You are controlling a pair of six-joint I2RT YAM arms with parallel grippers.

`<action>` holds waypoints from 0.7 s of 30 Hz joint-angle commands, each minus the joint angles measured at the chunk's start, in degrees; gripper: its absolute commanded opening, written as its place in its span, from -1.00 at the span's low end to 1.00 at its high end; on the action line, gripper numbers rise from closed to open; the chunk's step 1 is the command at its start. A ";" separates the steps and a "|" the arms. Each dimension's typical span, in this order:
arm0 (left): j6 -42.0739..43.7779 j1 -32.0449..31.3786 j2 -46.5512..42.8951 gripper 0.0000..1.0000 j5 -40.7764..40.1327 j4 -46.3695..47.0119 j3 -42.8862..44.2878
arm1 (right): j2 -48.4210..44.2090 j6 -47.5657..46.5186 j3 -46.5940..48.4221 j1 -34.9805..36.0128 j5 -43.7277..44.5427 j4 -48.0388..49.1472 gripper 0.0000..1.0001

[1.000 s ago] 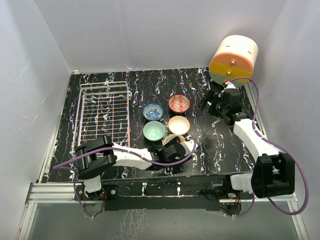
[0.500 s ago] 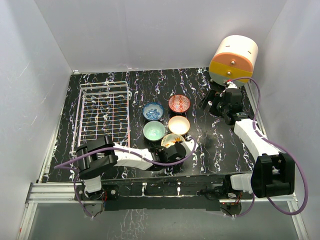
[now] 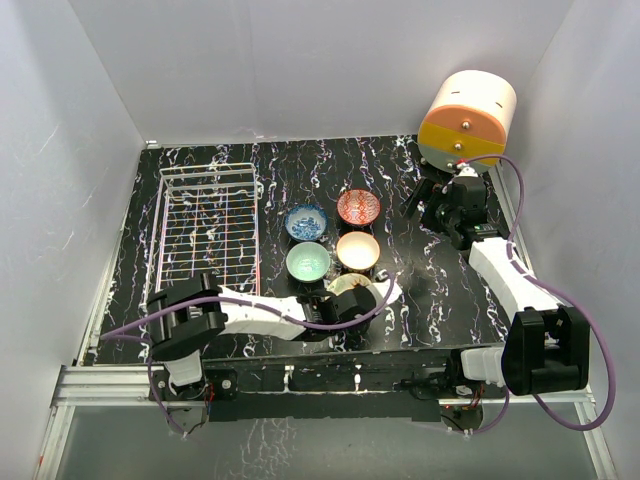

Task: Load the bowls into the dish rack

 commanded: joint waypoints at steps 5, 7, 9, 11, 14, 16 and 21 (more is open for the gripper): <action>-4.27 -0.97 -12.37 -1.00 2.25 -4.59 1.79 | -2.25 0.09 -0.66 -0.75 1.64 1.81 0.97; -3.76 -0.86 -16.78 -1.00 -0.05 -5.70 2.04 | -2.29 0.05 -0.75 -0.88 1.59 1.79 0.97; -3.05 0.04 -21.03 -1.00 -1.65 -7.40 3.08 | -2.43 0.09 -0.93 -0.83 1.37 1.79 0.97; -2.76 1.76 -25.07 -1.00 -2.09 -9.18 4.31 | -2.36 0.26 -0.93 -0.91 1.14 1.79 0.97; -2.81 5.42 -30.82 -1.00 -1.29 -9.78 4.47 | -2.23 0.52 -0.93 -0.97 0.65 1.87 0.97; -3.69 10.05 -34.02 -1.00 0.35 -9.36 3.37 | -2.33 0.64 -0.93 -0.96 0.34 1.95 0.97; -6.41 24.79 -40.12 -1.00 7.47 -7.59 1.37 | -2.15 0.86 -1.25 -0.91 -1.20 2.27 0.97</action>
